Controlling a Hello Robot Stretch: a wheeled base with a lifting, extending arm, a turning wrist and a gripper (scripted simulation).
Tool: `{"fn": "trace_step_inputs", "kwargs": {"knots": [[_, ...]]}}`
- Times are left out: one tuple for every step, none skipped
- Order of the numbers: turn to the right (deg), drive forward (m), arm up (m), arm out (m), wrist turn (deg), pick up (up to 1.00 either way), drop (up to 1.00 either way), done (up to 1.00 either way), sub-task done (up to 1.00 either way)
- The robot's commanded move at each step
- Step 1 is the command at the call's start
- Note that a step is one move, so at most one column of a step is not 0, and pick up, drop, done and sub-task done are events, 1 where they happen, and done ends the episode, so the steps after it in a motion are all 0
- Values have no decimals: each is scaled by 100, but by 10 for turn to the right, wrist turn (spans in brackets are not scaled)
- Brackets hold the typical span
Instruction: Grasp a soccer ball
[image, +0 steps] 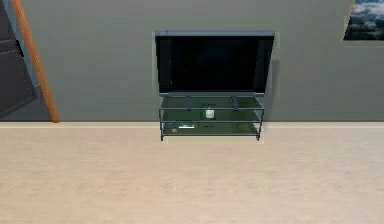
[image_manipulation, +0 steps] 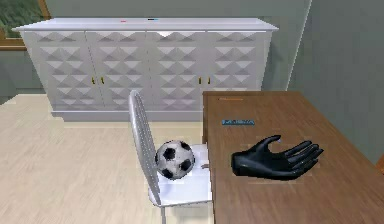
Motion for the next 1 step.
{"fn": "trace_step_inputs", "kwargs": {"knots": [[0,0,50,0,0,0,0,0,0]]}}
